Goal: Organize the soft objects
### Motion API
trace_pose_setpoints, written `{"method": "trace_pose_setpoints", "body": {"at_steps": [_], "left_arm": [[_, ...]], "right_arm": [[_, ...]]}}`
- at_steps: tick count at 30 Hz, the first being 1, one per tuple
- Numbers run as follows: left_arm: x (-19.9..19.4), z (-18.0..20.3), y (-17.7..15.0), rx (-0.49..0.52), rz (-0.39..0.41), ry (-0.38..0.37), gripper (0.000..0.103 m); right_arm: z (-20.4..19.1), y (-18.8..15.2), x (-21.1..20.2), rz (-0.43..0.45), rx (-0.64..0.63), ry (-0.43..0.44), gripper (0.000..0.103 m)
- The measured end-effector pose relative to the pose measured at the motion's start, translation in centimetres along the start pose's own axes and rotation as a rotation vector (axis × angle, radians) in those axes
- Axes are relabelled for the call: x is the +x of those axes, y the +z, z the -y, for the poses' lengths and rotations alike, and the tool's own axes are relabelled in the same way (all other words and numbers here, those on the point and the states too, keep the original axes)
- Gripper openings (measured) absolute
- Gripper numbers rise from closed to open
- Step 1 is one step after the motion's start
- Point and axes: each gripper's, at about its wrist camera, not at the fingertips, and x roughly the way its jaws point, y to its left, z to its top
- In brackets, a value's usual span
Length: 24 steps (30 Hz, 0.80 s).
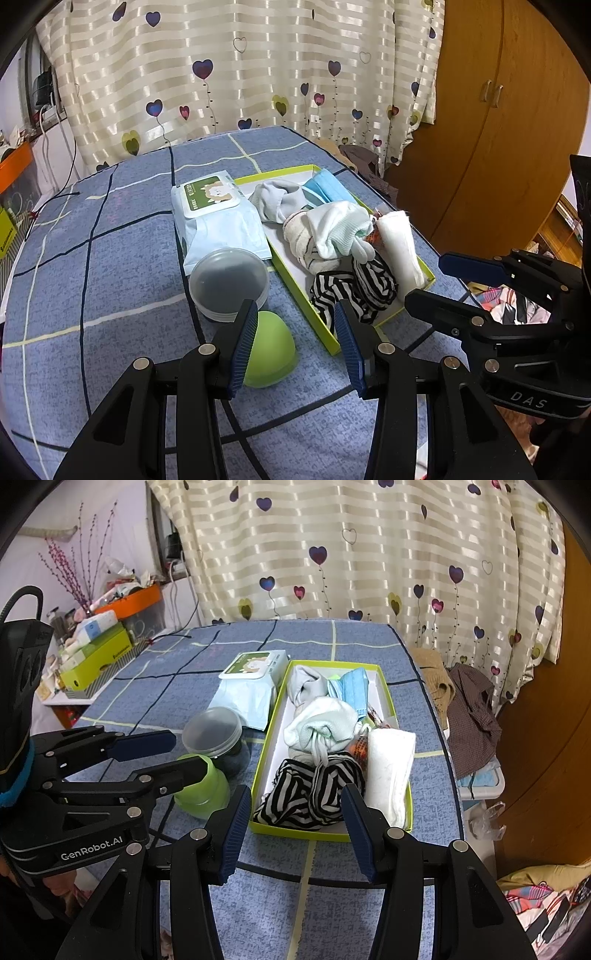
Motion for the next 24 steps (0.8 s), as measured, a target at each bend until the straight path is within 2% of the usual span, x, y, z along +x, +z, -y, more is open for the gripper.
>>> {"method": "trace_pose_setpoints", "body": {"at_steps": [24], "left_arm": [[0.25, 0.05, -0.06, 0.0, -0.008, -0.011, 0.045]], "right_arm": [[-0.07, 0.12, 0.01, -0.002, 0.0, 0.0, 0.05]]}}
